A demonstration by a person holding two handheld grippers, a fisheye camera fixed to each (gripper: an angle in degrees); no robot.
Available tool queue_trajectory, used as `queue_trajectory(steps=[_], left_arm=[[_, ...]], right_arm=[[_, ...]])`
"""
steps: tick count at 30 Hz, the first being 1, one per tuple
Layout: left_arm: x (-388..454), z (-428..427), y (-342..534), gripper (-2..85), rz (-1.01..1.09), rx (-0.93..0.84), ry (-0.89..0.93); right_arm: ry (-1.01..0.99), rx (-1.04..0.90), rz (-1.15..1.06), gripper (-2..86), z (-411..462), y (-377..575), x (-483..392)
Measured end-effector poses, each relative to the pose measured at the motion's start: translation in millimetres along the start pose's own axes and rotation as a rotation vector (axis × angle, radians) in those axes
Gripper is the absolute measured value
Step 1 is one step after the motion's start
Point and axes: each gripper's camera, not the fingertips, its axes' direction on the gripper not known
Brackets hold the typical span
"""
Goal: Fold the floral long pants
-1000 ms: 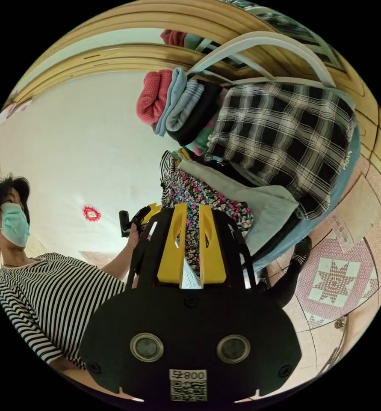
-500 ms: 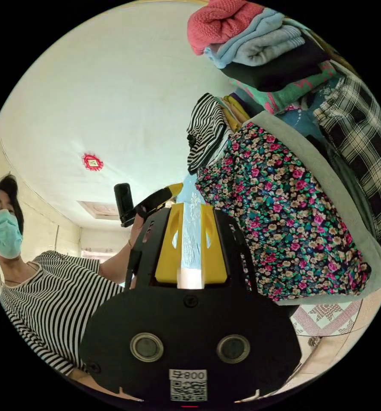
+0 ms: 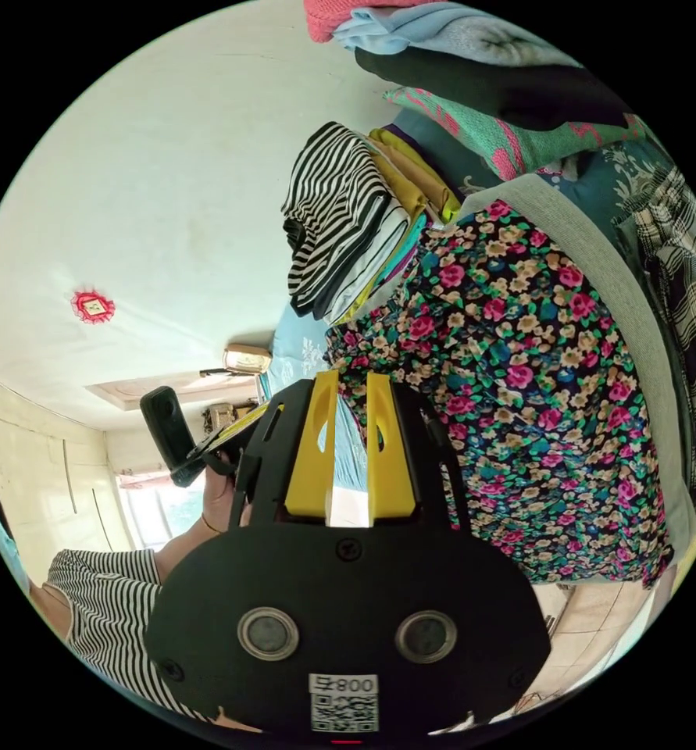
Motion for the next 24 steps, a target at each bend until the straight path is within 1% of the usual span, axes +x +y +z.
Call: queue_trajectory(steps=[2, 7, 10, 15, 19, 23, 24], left_arm=[[-2.6, -3.5, 1.8, 0.1, -0.014, -0.005, 0.021], [-6.7, -15.8, 2.3, 0.1, -0.028, -0.009, 0.021], [-9.8, -23.8, -1.6, 0.2, -0.045, 0.001, 0.020], [-7.8, -32.9, -19.1, 0.3, -0.028, 0.001, 0.000], [-7.1, -34.1, -32.6, 0.6, -0.022, -0.001, -0.005], [-7.2, -32.1, -44.8, 0.9, -0.023, -0.022, -0.007], [-6.7, -32.9, -46.6, 0.9, -0.023, -0.020, -0.004]], right_arm=[[0.011, -0.002, 0.032, 3.1, 14.3, -8.4, 7.8], [-0.015, 0.003, 0.018, 1.0, 27.9, -16.7, 18.7], [-0.074, 0.031, 0.018, 0.7, 25.0, -12.2, 28.4], [-0.058, 0.063, 0.046, 0.6, 4.4, 14.5, 54.3], [0.066, 0.088, 0.155, 1.1, -19.8, 54.8, 92.1], [0.299, 0.121, 0.238, 3.2, -29.8, 82.8, 106.8], [0.321, 0.133, 0.236, 3.7, -29.7, 83.3, 104.8]])
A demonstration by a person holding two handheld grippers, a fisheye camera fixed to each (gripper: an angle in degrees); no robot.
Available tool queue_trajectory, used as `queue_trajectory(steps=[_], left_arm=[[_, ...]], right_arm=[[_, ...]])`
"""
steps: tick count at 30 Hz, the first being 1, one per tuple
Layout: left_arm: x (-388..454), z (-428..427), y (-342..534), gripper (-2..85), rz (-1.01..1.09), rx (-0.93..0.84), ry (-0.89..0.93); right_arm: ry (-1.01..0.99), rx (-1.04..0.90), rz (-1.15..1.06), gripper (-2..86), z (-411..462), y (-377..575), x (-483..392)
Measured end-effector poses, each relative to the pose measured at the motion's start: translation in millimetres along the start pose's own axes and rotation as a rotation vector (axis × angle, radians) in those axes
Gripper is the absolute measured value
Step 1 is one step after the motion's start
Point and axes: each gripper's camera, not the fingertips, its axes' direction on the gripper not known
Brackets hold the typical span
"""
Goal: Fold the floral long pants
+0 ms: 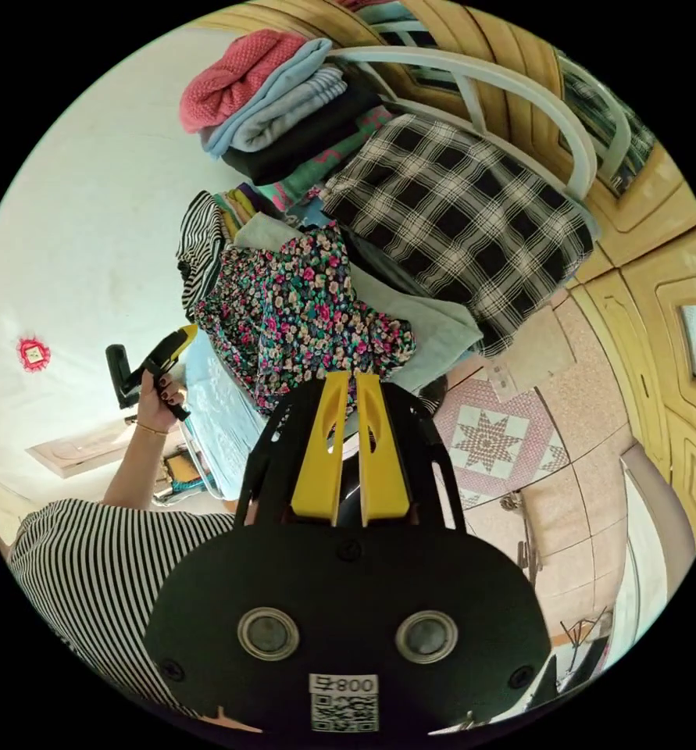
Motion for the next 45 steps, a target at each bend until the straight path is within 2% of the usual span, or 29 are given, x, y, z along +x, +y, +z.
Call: queue_trajectory(steps=[3, 5, 8, 13, 23, 27, 32, 37, 45], left_arm=[[2.0, -2.4, -2.1, 1.1, -0.002, 0.002, 0.003], [2.8, -4.5, -2.3, 1.1, -0.009, 0.004, 0.010], [5.4, -7.2, -1.8, 1.2, -0.015, 0.001, 0.008], [8.0, -11.1, -2.5, 1.5, -0.039, 0.014, 0.013], [13.9, -19.9, 1.8, 1.9, -0.059, 0.026, 0.062], [17.6, -25.6, 6.3, 1.9, -0.065, 0.032, 0.084], [28.3, -32.7, 1.8, 1.8, -0.041, 0.064, 0.115], [47.4, -34.2, -12.0, 1.8, 0.011, 0.049, 0.052], [77.1, -40.7, -4.0, 1.8, 0.041, 0.011, -0.023]], right_arm=[[0.017, 0.067, -0.063, 6.2, 3.7, -7.9, -27.4], [-0.015, 0.077, -0.222, 6.5, 21.3, -26.9, -75.5], [-0.057, 0.032, -0.437, 7.2, 63.7, -54.5, -145.1], [-0.008, -0.047, -0.612, 8.1, 132.9, -87.8, -225.1], [0.131, -0.077, -0.604, 6.3, 201.9, -109.0, -265.9], [0.111, -0.037, -0.584, 3.7, 197.5, -109.9, -265.4], [-0.037, 0.024, -0.490, 2.7, 173.1, -110.4, -242.5], [-0.132, 0.085, -0.414, 2.4, 154.5, -104.1, -222.0], [-0.152, 0.127, -0.392, 2.2, 154.3, -92.0, -216.9]])
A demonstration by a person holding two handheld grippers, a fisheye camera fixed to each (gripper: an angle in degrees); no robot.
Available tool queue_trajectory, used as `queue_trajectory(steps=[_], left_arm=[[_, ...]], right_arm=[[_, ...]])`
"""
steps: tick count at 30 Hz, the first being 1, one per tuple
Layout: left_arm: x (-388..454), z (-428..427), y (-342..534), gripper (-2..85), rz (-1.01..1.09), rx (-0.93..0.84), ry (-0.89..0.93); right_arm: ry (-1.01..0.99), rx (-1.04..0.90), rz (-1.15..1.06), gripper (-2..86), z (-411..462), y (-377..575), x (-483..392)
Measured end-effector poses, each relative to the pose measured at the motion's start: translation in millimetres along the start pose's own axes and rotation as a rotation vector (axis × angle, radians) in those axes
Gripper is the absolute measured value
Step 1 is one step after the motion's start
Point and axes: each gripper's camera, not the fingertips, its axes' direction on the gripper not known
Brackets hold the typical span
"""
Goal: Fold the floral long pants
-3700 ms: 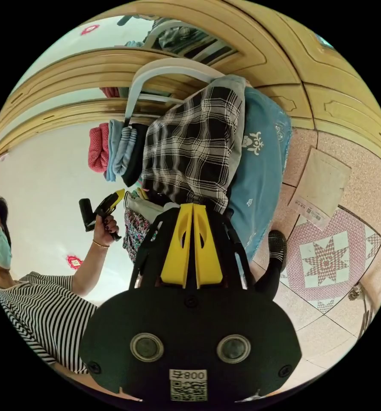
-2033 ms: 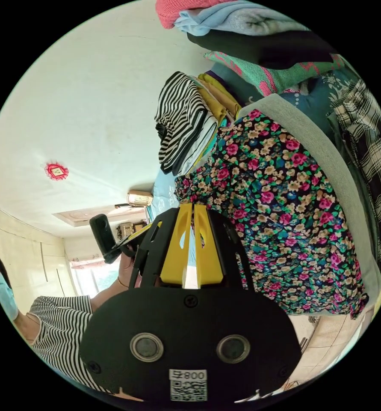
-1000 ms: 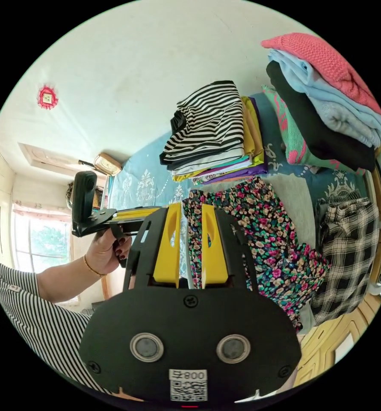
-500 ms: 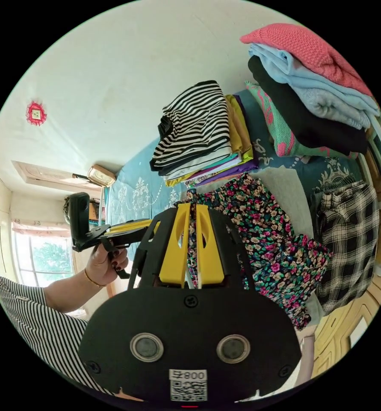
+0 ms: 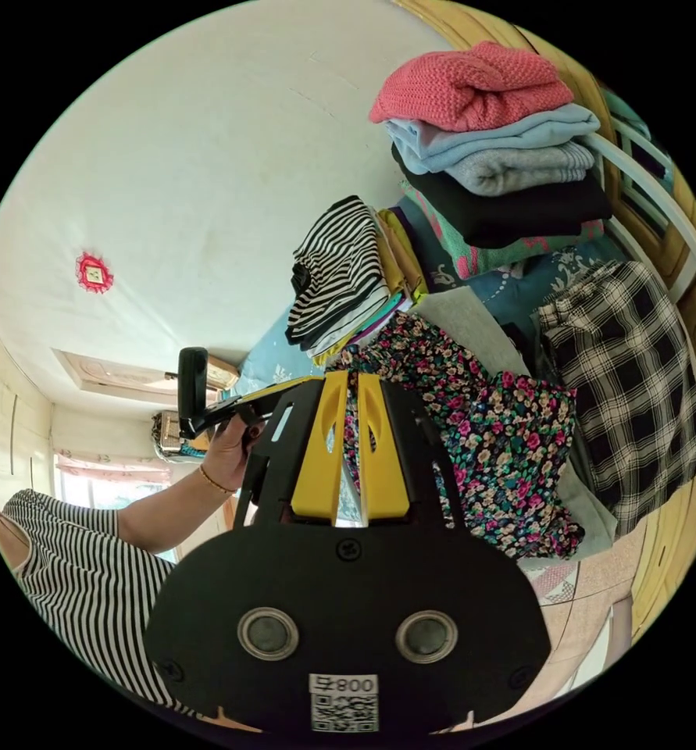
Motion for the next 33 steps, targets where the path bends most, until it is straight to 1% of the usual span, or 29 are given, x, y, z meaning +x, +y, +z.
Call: queue_trajectory(steps=[3, 7, 12, 18, 23, 26, 28, 33], left_arm=[[2.9, -10.3, 11.4, 3.0, -0.026, 0.019, 0.038], [8.6, -22.4, 24.7, 4.9, -0.038, 0.026, 0.033], [27.5, -47.9, 41.4, 7.3, 0.004, 0.058, -0.072], [54.4, -61.2, 62.8, 7.0, 0.125, -0.023, -0.128], [67.8, -88.2, 96.5, 4.5, 0.144, -0.037, -0.144], [75.2, -116.9, 125.0, 3.0, 0.157, -0.006, -0.128], [79.3, -138.0, 144.3, 2.5, 0.171, 0.023, -0.083], [77.5, -208.6, 212.6, 1.7, 0.180, 0.097, 0.120]], right_arm=[[-0.020, 0.019, 0.014, 2.2, 3.6, 3.0, -0.9], [-0.025, 0.030, 0.018, 2.3, 12.4, 6.8, -7.4], [-0.045, 0.046, 0.040, 2.3, 26.2, 15.2, -12.3], [-0.045, 0.051, 0.054, 2.3, 52.1, 30.0, -26.2], [-0.039, 0.054, 0.054, 2.2, 79.8, 45.3, -47.0], [-0.025, 0.062, 0.045, 2.2, 92.6, 57.3, -62.8], [-0.025, 0.070, 0.039, 2.2, 98.5, 66.5, -73.2], [-0.021, 0.127, 0.022, 2.2, 104.8, 101.6, -112.9]])
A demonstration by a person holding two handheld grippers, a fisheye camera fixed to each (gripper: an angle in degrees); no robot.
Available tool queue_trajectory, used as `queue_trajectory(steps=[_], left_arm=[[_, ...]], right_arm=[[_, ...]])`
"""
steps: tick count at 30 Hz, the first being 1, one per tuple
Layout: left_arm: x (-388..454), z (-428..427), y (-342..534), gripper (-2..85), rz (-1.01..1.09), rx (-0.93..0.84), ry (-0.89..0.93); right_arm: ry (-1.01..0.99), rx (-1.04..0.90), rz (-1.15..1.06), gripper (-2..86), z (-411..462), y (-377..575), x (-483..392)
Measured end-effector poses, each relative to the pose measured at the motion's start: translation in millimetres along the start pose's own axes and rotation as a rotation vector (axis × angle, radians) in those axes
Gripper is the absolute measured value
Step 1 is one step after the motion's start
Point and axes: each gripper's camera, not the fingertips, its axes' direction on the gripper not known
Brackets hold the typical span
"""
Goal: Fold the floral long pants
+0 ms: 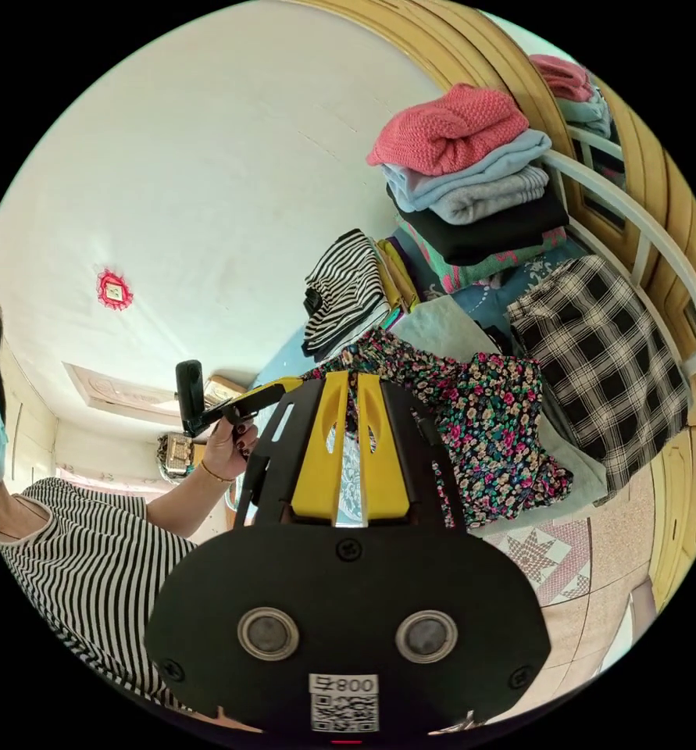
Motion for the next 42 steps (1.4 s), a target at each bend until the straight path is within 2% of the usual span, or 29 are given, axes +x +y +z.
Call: queue_trajectory(steps=[6, 10, 13, 18, 24, 29, 35, 42], left_arm=[[8.8, -114.1, 90.2, 1.4, -0.010, 0.162, 0.239], [10.0, -203.7, 150.2, 1.3, 0.013, 0.289, 0.321], [18.2, -287.1, 204.3, 1.2, 0.079, 0.395, 0.326], [50.3, -429.2, 307.6, 1.1, 0.187, 0.586, 0.236], [100.3, -554.9, 427.5, 1.1, 0.288, 0.824, 0.166], [159.4, -642.2, 515.1, 1.1, 0.402, 0.953, 0.056], [235.9, -715.1, 599.8, 1.2, 0.468, 0.964, -0.239], [283.9, -755.0, 682.0, 1.2, 0.403, 0.896, -0.336]], right_arm=[[-0.012, 0.153, -0.079, 1.9, -12.7, 62.2, -84.0], [0.019, 0.257, -0.202, 1.8, -13.3, 111.8, -167.9], [-0.038, 0.313, -0.307, 1.8, -0.4, 143.9, -225.3], [-0.174, 0.341, -0.488, 1.7, 36.6, 178.7, -311.1], [-0.279, 0.318, -0.728, 1.6, 81.4, 214.4, -403.2], [-0.383, 0.293, -0.938, 1.6, 107.3, 249.3, -457.9], [-0.453, 0.254, -1.033, 1.5, 161.1, 269.6, -470.0], [-0.609, 0.158, -0.999, 1.5, 249.3, 277.5, -439.4]])
